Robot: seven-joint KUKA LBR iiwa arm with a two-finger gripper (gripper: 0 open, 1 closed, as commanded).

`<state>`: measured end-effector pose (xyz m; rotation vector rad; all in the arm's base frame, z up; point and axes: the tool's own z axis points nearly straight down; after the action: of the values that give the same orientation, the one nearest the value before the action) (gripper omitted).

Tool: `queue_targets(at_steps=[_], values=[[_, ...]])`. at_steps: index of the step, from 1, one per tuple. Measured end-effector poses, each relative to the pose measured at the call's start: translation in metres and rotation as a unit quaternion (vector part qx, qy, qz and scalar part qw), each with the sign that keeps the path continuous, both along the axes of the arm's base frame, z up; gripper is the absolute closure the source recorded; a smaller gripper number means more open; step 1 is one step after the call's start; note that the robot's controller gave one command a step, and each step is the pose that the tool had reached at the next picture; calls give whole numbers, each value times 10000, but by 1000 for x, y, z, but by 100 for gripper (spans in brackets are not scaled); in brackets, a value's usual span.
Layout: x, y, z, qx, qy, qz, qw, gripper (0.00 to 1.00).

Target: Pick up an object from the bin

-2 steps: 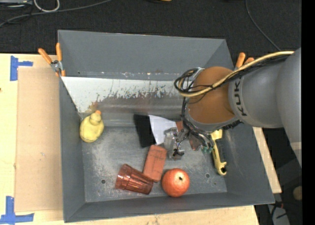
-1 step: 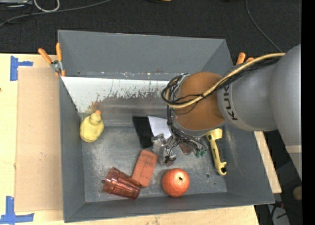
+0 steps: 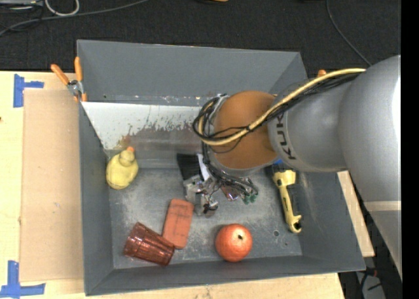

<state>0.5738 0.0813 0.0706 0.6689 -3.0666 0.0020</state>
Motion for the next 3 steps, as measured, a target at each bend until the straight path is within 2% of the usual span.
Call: queue_targets(at_steps=[1, 2, 3], values=[[-1, 55, 0, 25, 10, 724, 9974, 0], [-1, 55, 0, 24, 10, 721, 9974, 0], [11, 102, 0, 26, -1, 1063, 9943, 0]])
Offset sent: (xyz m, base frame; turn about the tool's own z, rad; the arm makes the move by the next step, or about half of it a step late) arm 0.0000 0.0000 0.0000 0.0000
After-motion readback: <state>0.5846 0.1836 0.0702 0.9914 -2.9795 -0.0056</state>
